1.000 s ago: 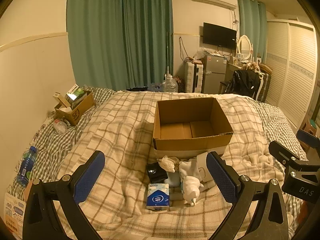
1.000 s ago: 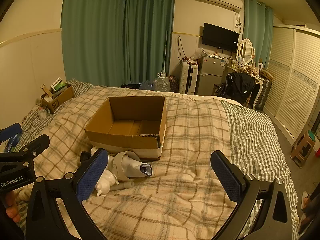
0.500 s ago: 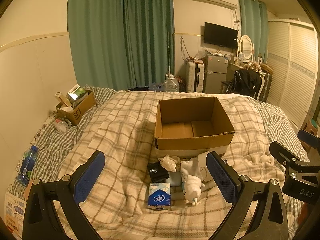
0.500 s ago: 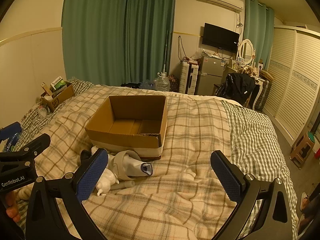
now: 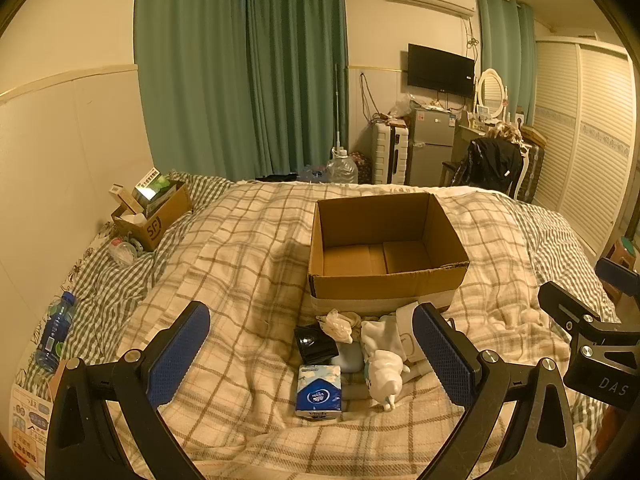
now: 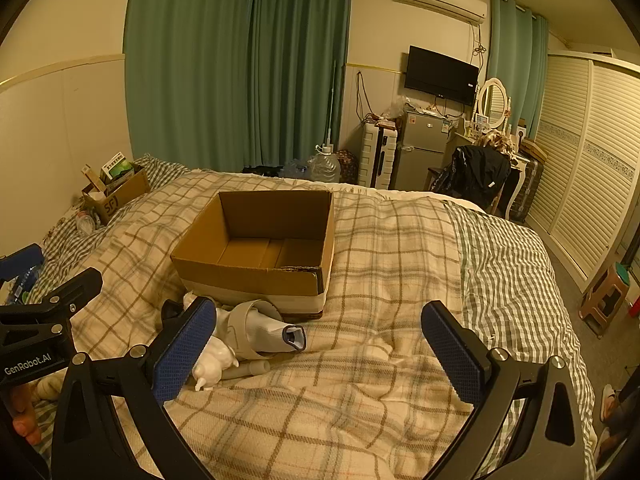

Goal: Organize objects

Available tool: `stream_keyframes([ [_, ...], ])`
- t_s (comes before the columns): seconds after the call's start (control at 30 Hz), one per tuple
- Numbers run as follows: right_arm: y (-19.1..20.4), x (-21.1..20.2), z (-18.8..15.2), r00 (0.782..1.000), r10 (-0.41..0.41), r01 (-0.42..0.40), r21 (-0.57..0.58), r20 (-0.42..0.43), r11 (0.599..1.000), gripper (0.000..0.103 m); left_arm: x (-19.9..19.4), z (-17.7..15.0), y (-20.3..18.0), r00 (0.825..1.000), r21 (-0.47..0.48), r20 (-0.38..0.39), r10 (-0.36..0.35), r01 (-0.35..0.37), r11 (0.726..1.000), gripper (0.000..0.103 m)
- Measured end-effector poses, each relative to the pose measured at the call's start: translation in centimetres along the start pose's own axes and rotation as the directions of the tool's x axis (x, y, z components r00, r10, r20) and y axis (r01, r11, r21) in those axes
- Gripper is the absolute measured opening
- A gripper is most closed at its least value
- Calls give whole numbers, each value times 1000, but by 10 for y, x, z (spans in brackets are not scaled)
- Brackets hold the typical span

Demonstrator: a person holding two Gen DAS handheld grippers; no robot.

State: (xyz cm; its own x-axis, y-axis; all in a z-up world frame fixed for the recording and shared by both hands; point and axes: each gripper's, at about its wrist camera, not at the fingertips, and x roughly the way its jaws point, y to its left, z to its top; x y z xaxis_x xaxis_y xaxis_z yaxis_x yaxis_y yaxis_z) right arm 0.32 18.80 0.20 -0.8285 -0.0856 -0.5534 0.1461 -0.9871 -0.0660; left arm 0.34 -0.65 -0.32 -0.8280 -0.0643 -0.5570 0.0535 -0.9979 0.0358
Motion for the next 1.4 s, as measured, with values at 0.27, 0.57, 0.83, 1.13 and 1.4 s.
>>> stream_keyframes([
  [0.27,0,0,-1,1000,0,0,-1,1,1000,103,1,0,0,1000,-7,-1,10,-10,1000,103],
  [0.57,0,0,-1,1000,-1,1,0,1,1000,103,-1,1,-2,1000,3,4,5,-5,1000,103],
  [0.83,0,-1,0,1000,1,-1,0,2,1000,103,-2,2,-3,1000,6,14,-2,2,1000,103],
  [1.13,2,-1,2,1000,0,0,-8,9,1000,103,-3,4,-3,1000,-2,14,5,-5,1000,103],
  [1.4,0,1,13,1000,-1,1,-21,28,1000,103,7,5,-4,999,17,7,48,-48,999,103],
])
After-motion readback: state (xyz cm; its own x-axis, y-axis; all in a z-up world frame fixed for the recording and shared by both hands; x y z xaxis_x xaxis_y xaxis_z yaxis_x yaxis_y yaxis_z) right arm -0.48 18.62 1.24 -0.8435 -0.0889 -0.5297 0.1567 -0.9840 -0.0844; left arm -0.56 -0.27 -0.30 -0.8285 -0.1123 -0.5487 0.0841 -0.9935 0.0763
